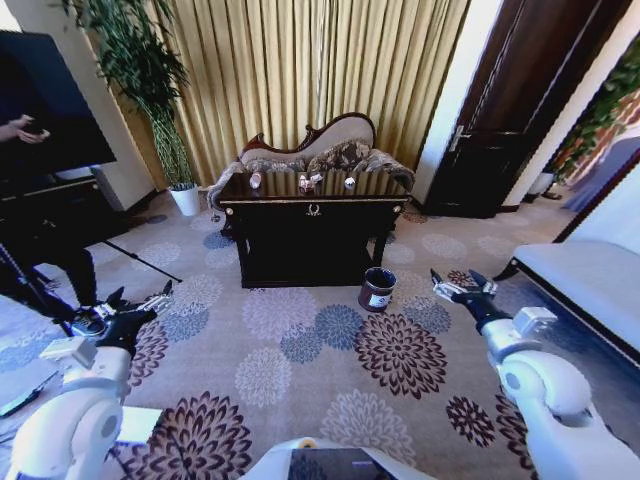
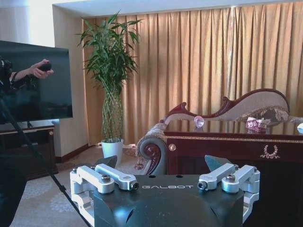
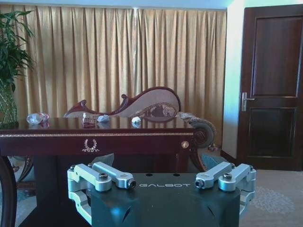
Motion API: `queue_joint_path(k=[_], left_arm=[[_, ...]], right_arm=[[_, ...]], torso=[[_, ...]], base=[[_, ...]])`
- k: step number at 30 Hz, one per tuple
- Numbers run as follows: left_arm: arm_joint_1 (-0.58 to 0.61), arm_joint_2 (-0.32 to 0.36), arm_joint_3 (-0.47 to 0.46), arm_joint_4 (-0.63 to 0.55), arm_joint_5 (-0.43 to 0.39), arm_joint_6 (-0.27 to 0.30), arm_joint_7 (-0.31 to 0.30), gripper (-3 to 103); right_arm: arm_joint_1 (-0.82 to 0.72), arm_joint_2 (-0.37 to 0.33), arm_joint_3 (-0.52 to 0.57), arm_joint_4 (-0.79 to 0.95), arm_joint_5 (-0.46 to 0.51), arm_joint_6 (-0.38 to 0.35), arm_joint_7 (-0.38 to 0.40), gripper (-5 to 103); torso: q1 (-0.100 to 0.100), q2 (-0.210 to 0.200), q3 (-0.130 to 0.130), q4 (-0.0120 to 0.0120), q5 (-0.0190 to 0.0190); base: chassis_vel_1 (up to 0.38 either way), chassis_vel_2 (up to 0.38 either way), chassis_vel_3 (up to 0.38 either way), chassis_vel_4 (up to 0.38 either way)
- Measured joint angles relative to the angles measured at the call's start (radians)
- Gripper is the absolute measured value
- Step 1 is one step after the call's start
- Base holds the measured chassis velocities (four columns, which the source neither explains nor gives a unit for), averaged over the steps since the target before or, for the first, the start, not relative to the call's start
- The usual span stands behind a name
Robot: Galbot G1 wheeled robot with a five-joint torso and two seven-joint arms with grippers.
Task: Move to the front of the table and place the trash on the table into the trash bin.
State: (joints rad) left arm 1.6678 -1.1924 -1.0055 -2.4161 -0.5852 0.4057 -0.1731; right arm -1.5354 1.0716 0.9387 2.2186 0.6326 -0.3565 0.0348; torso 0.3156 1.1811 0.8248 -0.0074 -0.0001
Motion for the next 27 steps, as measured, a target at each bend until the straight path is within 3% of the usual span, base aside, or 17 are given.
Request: queue_joint_path(k=[8,14,18,21,25,27], left_arm=[[-0.005,0.0,0.006,-0.015,-0.027,-0.029,-0.001,100],[-0.004,-0.007,0.007,-0.008,-0.028,-0.086,0.018,100],[-0.001,-0.004,0.003,-0.01,-0.028,-0.081,0.019,100],[0.002,0.0,0.001,-0.018,-0.028,-0.065,0.022,100],[0.003,0.002,-0.001,-0.023,-0.028,-0.057,0.047,100],[0.003,0.003,-0.001,-0.023,-0.029,-0.056,0.048,100]], right_arm=[[0.025,0.008,0.001,0.017,0.073,0.023,0.018,100],[0.031,0.007,0.0,0.024,0.075,0.07,0.015,100],[0.03,0.008,0.0,0.019,0.052,0.073,-0.003,100],[0.023,0.011,0.001,0.013,0.037,0.075,-0.023,100],[0.007,0.011,0.035,0.003,0.025,0.076,-0.141,100],[0.005,0.01,0.042,0.002,0.026,0.076,-0.158,100]], torso=[[0.0,0.0,0.0,0.0,0.0],[0.0,0.0,0.0,0.0,0.0001],[0.0,0.0,0.0,0.0001,-0.0001],[0.0,0.0,0.0,-0.0002,0.0002],[0.0,0.0,0.0,-0.0002,0.0001],[0.0,0.0,0.0,-0.0001,0.0001]], base=[[0.0,0.0,0.0,0.0],[0.0,0.0,0.0,0.0],[0.0,0.0,0.0,0.0],[0.0,0.0,0.0,0.0],[0.0,0.0,0.0,0.0],[0.0,0.0,0.0,0.0]])
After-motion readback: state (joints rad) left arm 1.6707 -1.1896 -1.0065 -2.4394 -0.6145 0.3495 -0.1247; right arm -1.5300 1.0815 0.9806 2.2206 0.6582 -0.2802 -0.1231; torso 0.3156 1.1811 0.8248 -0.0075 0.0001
